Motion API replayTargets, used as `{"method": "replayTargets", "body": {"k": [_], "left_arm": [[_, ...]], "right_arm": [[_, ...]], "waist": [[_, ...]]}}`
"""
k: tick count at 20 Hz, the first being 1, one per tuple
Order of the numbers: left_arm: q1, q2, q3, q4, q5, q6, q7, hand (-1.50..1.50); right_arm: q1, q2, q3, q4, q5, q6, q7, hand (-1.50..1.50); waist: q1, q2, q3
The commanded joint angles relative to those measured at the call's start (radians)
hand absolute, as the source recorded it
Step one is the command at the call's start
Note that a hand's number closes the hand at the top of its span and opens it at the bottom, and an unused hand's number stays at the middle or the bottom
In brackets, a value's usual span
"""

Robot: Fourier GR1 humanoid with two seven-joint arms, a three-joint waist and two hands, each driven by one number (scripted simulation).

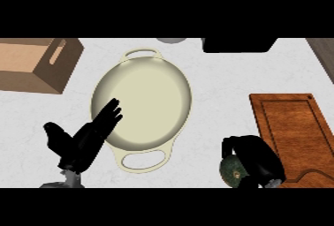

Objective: Pick the squash from the cutting board and place it in the pot

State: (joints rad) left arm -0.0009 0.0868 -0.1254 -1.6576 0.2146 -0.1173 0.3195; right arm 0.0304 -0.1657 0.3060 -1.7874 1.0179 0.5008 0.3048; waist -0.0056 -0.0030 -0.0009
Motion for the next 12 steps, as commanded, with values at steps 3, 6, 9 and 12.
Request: {"method": "replayTargets", "body": {"k": [3,6,9,12], "left_arm": [[0.007,0.019,0.019,-0.015,0.003,-0.01,0.013,0.0],[-0.006,-0.006,0.0,-0.03,-0.011,0.015,0.031,0.0],[0.024,-0.007,0.002,0.012,-0.023,-0.005,-0.04,0.0],[0.005,0.03,0.025,-0.032,0.0,-0.017,0.029,0.0]], "right_arm": [[0.051,-0.03,0.001,-0.23,0.085,-0.049,0.076,1.5],[0.06,-0.01,-0.005,-0.356,0.098,-0.068,0.112,1.5],[-0.031,0.039,-0.058,-0.506,0.014,0.057,0.18,1.5],[-0.061,0.079,-0.022,-0.623,-0.008,0.1,0.217,1.5]], "waist": [[-0.005,-0.001,0.0],[-0.006,-0.001,0.001],[-0.002,0.0,0.0],[0.003,-0.001,0.0]]}}
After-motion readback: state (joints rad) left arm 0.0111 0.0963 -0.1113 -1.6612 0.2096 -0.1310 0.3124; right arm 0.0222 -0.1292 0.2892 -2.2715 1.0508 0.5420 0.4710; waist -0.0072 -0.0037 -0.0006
